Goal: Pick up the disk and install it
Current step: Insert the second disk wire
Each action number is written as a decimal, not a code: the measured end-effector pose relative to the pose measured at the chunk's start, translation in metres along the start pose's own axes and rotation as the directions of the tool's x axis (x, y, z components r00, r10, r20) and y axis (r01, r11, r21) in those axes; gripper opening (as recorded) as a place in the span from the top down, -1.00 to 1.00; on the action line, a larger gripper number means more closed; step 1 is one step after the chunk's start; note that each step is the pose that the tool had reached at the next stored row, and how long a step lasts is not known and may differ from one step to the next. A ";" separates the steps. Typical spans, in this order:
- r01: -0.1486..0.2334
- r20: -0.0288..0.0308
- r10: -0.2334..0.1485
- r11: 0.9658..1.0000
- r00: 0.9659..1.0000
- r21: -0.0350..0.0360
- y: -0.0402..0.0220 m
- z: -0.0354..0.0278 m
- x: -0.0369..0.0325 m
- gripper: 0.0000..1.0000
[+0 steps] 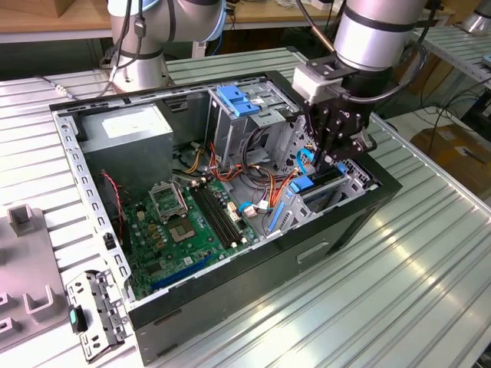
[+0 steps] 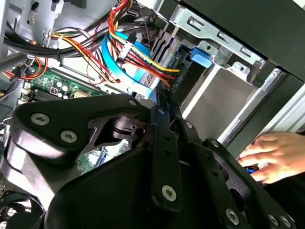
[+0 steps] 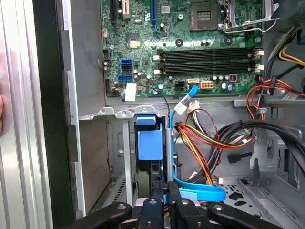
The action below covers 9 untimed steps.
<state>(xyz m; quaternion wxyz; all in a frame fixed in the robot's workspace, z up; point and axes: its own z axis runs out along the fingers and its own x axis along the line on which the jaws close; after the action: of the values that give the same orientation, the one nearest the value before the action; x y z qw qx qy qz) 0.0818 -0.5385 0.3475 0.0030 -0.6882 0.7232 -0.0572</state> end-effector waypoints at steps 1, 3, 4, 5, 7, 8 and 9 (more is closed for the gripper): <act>0.000 0.004 0.000 1.000 1.000 0.000 0.0001 0.0003 0.0010 0.67; -0.001 0.016 0.001 1.000 1.000 0.001 0.0005 0.0009 0.0030 0.67; -0.002 0.021 0.002 1.000 1.000 0.001 0.0008 0.0011 0.0036 0.67; -0.003 0.030 0.003 1.000 1.000 0.001 0.0013 0.0018 0.0050 0.67; -0.003 0.032 0.003 1.000 0.999 0.000 0.0015 0.0022 0.0067 0.67; -0.003 0.032 0.003 1.000 0.999 0.000 0.0015 0.0023 0.0075 0.67; -0.003 0.033 0.003 1.000 0.999 0.000 0.0015 0.0025 0.0083 0.67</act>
<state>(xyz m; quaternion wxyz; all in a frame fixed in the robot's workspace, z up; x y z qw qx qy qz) 0.0801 -0.5469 0.3456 0.0150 -0.6880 0.7241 -0.0461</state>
